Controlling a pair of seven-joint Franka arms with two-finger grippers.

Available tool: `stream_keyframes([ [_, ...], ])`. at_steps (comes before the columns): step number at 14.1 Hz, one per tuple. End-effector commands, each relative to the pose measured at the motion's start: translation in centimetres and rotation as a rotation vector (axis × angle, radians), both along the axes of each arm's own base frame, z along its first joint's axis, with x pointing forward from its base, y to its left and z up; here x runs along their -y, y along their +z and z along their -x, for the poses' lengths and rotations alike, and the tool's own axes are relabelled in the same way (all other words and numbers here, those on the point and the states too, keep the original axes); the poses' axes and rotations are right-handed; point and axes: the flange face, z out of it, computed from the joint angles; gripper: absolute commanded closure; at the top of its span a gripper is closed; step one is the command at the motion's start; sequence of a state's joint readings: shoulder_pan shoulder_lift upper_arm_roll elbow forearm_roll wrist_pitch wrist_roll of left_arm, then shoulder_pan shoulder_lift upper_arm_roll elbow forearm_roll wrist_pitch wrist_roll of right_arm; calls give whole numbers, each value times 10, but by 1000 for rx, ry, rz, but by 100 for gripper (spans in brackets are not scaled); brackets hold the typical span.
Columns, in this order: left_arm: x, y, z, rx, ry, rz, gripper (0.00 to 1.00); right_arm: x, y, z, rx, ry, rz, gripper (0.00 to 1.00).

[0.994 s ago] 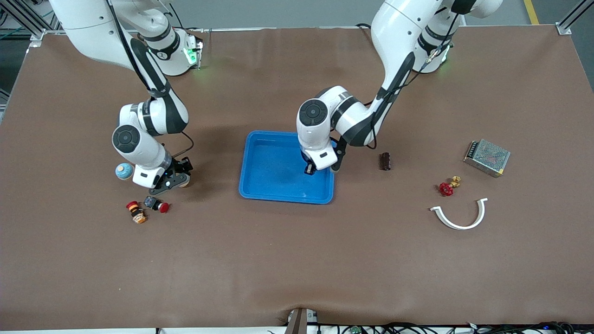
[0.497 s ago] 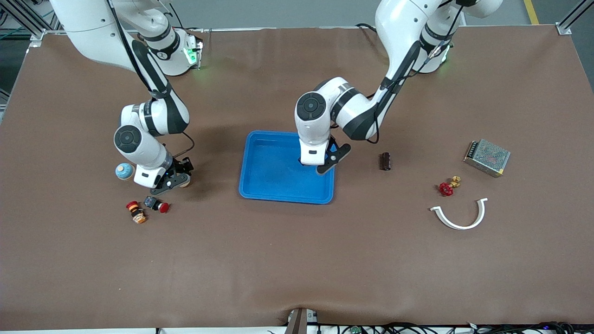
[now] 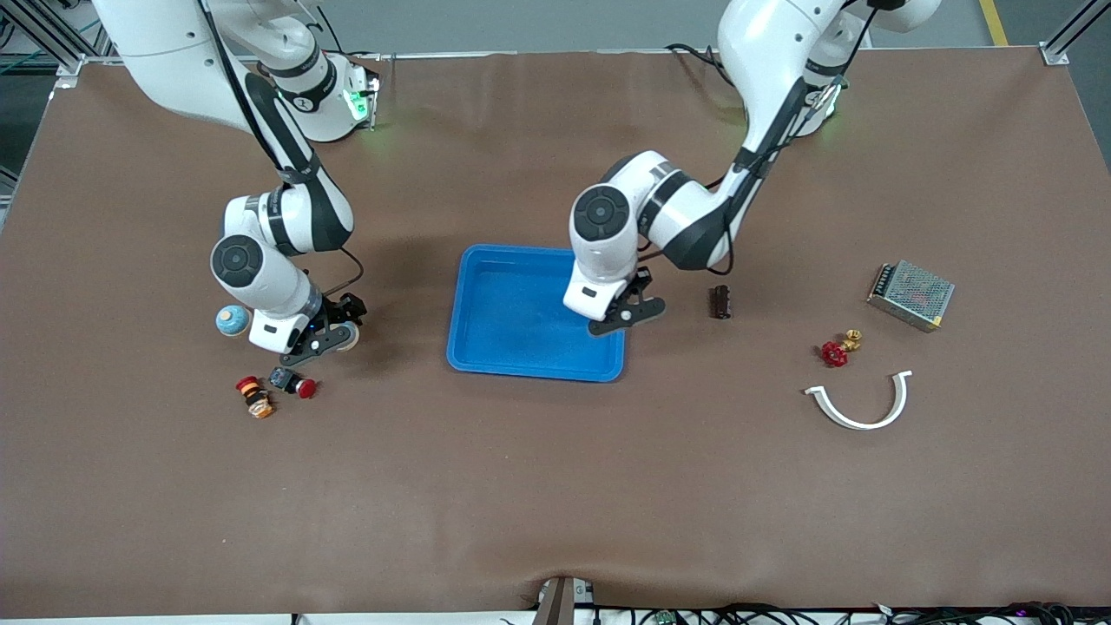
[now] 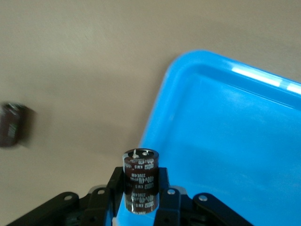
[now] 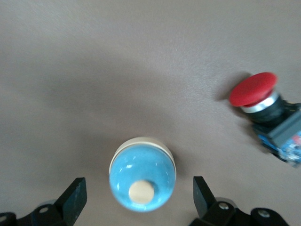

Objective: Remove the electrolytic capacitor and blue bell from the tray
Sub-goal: 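Release the bell and retract the right arm while the left gripper carries the capacitor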

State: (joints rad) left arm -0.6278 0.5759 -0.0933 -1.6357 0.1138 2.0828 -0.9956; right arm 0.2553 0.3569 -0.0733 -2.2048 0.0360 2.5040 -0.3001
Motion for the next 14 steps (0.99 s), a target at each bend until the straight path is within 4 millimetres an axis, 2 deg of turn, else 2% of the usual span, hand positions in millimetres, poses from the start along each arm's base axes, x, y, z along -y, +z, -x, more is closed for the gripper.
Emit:
stream_keyframes([
  [1, -24, 9, -5, -31, -111, -15, 100, 2, 89, -8, -55, -16, -5, 0],
  [2, -39, 8, -16, -37, -130, -14, 100, 4, 124, -10, -84, -34, -3, 0],
  [4, -50, 3, -20, -62, -247, -11, 100, 12, 194, -7, -117, -62, -1, 0],
  [6, -84, -10, -30, -106, -334, -16, 100, 27, 259, -6, -123, -151, 5, 0],
  [8, -109, -12, -41, -108, -398, -36, 100, 37, 341, -9, -130, -252, 73, 0],
  [9, -121, -14, -46, -112, -398, -39, 100, 47, 370, -7, -130, -266, 104, 0],
  [13, -160, -16, -72, -72, -420, -2, 100, 94, 420, -2, -88, -369, 96, 0],
  [14, -162, -18, -74, -70, -427, -2, 100, 107, 425, -3, -78, -394, 79, 0],
])
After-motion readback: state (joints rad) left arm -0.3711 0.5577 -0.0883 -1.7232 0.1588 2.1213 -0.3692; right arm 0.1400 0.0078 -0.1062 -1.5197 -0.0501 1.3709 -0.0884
